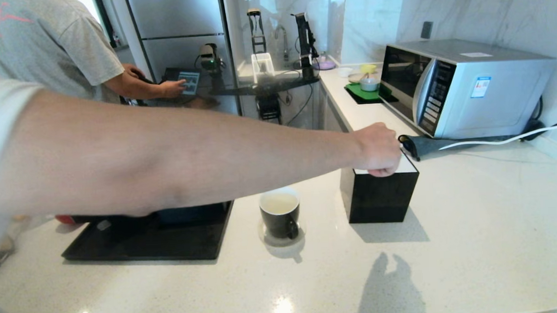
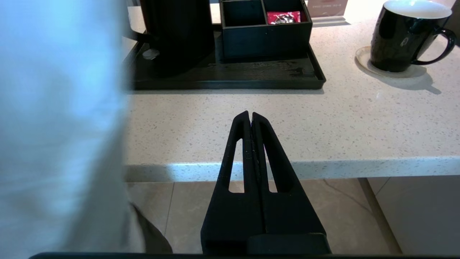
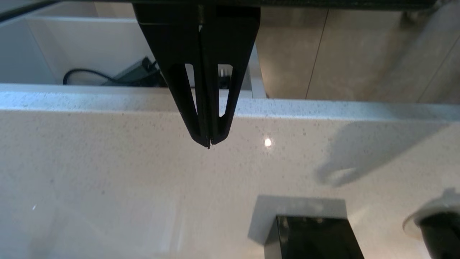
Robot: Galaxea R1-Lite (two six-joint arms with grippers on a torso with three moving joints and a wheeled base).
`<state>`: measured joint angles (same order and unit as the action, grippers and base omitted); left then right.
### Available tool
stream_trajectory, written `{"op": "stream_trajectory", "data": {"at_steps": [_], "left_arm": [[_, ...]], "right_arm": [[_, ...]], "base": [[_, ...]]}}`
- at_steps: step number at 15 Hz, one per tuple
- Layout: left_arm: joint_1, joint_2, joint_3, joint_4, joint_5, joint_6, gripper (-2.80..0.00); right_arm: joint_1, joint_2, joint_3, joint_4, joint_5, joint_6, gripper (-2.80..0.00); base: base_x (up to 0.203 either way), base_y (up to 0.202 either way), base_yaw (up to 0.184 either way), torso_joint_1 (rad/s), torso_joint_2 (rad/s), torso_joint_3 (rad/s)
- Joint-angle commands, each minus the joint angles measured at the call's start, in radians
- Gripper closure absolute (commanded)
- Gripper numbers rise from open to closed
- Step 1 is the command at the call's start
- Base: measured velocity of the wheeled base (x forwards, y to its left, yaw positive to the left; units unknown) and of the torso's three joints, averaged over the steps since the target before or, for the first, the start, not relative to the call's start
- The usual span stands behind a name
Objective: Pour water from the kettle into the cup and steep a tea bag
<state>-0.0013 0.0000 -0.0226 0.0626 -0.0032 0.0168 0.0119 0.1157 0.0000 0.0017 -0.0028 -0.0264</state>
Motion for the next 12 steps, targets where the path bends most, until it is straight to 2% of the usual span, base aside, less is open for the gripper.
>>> {"op": "stream_trajectory", "data": {"at_steps": [1,10,12], "left_arm": [[0.000,0.000,0.000,0.000,0.000,0.000,0.00],[0.000,0.000,0.000,0.000,0.000,0.000,0.00],[0.000,0.000,0.000,0.000,0.000,0.000,0.00]], "right_arm": [[-0.001,-0.115,0.000,0.001,0.000,-0.004,0.00],[-0.002,-0.116,0.000,0.000,-0.026,0.016,0.00],[-0.001,-0.116,0.000,-0.002,-0.029,0.043,0.00]], "base": [[0.000,0.000,0.000,0.000,0.00,0.000],[0.000,0.000,0.000,0.000,0.00,0.000],[0.000,0.000,0.000,0.000,0.00,0.000]]}}
